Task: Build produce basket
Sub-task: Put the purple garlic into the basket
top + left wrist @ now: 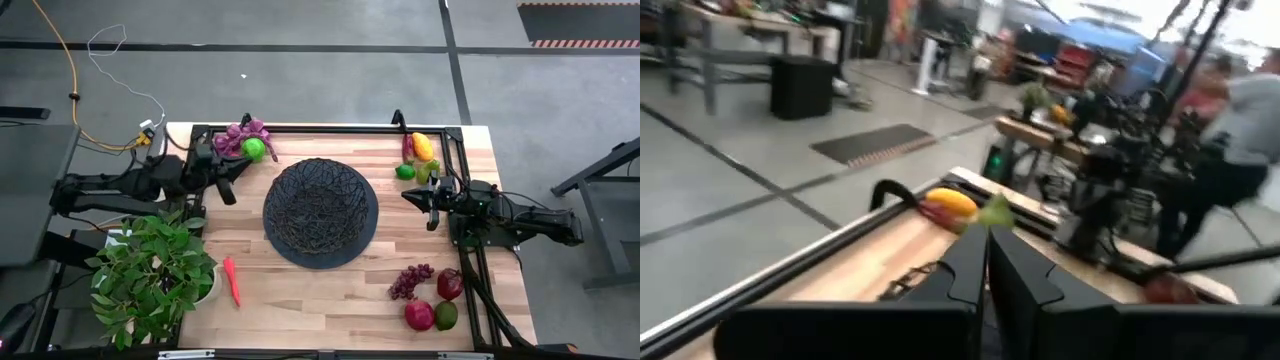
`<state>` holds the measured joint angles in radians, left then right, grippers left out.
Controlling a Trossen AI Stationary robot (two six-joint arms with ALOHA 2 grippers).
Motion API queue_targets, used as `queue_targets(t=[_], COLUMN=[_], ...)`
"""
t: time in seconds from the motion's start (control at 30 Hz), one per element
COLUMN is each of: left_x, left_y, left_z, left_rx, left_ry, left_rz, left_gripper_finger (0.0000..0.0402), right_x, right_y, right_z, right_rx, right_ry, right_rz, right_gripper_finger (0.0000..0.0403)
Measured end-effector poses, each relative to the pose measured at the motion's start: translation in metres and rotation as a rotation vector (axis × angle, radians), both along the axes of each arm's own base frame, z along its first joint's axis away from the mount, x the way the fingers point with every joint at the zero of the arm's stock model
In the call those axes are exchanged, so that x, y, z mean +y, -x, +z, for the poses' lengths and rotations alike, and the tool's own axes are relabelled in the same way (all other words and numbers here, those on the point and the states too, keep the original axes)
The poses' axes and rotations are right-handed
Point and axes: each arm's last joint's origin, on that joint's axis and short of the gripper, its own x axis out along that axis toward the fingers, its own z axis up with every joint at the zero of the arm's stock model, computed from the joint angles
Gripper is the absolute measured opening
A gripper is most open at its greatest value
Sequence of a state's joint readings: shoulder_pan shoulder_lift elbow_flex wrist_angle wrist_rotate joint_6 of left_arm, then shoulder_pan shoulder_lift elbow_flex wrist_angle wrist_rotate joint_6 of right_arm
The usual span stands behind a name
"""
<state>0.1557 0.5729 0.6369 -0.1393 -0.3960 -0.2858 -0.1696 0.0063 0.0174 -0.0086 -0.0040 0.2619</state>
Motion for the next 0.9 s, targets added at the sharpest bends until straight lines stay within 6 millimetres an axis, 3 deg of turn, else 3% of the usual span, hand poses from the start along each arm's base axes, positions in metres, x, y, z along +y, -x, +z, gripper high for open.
queue_targets(t=[0.2, 0.33, 0.5, 0.67, 0.8, 0.9], left_x=[0.011, 0.020, 0.026, 0.028, 0.027, 0.027], left_y=[-0.005, -0.004, 0.002, 0.008, 0.011, 0.012], left_z=[0.005, 0.004, 0.005, 0.008, 0.010, 0.010], left_rx=[-0.052, -0.049, -0.063, -0.081, -0.093, -0.099], left_ry=[0.060, 0.077, 0.069, 0.050, 0.041, 0.037], left_rz=[-0.166, -0.163, -0.103, -0.084, -0.079, -0.080], left_gripper_finger=[0.0005, 0.0005, 0.0006, 0.0006, 0.0006, 0.0006], right_x=[0.000, 0.000, 0.000, -0.005, -0.007, -0.009], right_y=[0.000, 0.000, 0.008, 0.022, 0.020, 0.010], right_z=[0.000, 0.004, 0.037, 0.059, 0.077, 0.098], right_rx=[0.000, -0.038, -0.431, -0.742, -0.695, -0.552], right_ry=[0.001, 0.017, -0.144, -0.229, -0.231, -0.244], right_rz=[0.000, -0.008, -0.017, -0.196, -0.254, -0.310], right_gripper_finger=[0.0000, 0.0000, 0.0000, 0.0000, 0.0000, 0.0003])
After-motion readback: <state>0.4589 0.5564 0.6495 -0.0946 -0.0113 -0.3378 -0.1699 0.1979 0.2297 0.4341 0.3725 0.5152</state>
